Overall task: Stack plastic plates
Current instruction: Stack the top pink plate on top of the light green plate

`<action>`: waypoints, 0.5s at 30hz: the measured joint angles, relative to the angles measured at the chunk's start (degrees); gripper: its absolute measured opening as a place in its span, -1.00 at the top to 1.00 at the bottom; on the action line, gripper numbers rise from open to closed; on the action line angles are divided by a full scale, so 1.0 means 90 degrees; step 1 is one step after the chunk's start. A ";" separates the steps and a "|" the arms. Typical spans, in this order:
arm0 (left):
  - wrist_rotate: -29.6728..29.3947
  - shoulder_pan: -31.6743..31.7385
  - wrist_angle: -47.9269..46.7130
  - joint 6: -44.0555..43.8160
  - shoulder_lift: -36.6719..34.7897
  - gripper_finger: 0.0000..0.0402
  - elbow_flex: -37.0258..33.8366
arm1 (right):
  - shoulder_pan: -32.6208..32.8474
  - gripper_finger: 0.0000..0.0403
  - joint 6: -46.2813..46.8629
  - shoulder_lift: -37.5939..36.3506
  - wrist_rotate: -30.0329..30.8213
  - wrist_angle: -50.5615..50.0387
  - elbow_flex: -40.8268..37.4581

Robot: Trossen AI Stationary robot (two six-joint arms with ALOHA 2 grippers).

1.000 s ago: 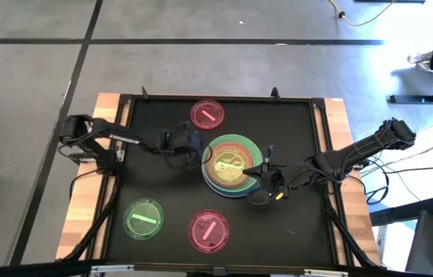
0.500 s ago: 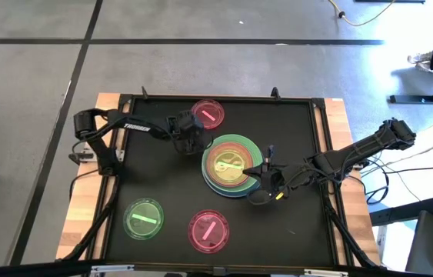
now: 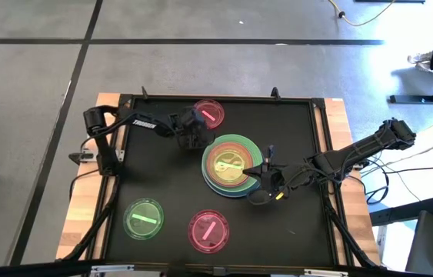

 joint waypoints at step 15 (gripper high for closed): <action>0.0518 0.0216 -0.0009 -0.0166 0.0115 0.80 0.0015 | -0.0002 1.00 -0.0002 0.0000 -0.0002 -0.0006 0.0000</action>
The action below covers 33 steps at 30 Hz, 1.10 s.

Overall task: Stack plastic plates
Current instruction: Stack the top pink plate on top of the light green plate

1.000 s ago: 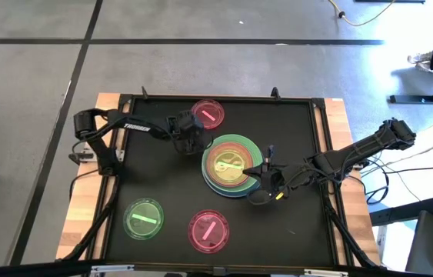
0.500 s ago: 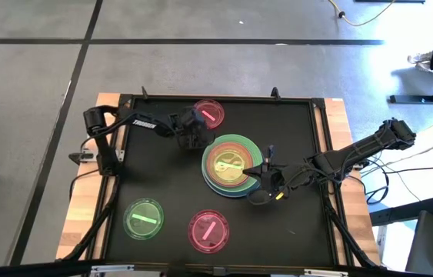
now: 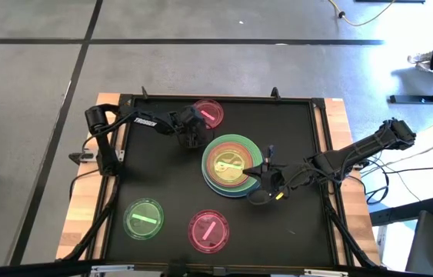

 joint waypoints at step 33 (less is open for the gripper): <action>0.0390 -0.2231 0.0513 -0.0587 -0.1229 0.98 -0.0019 | 0.0000 1.00 0.0000 0.0000 0.0000 -0.0005 0.0000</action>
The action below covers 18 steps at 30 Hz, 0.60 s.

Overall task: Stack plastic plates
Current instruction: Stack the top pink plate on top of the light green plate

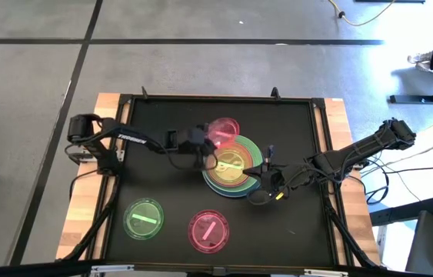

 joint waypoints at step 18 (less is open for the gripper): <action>0.0085 -0.1741 0.0707 -0.0313 0.0149 0.97 0.0008 | -0.0127 1.00 0.0008 0.0498 -0.0707 0.0158 0.0000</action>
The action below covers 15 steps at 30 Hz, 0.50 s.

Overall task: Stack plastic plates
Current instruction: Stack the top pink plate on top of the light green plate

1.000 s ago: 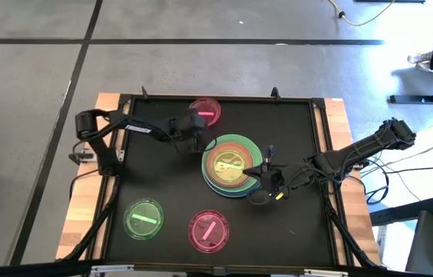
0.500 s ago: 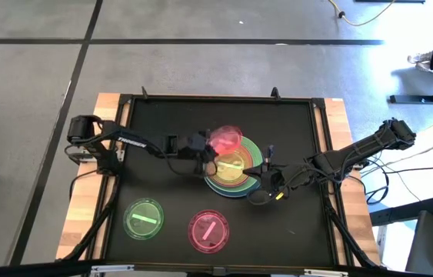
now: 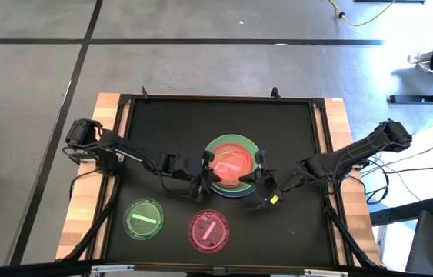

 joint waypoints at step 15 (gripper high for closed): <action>-0.0101 0.0192 -0.0080 -0.0380 0.0248 0.91 -0.0001 | -0.0463 1.00 0.0023 0.0277 0.0050 0.0192 0.0002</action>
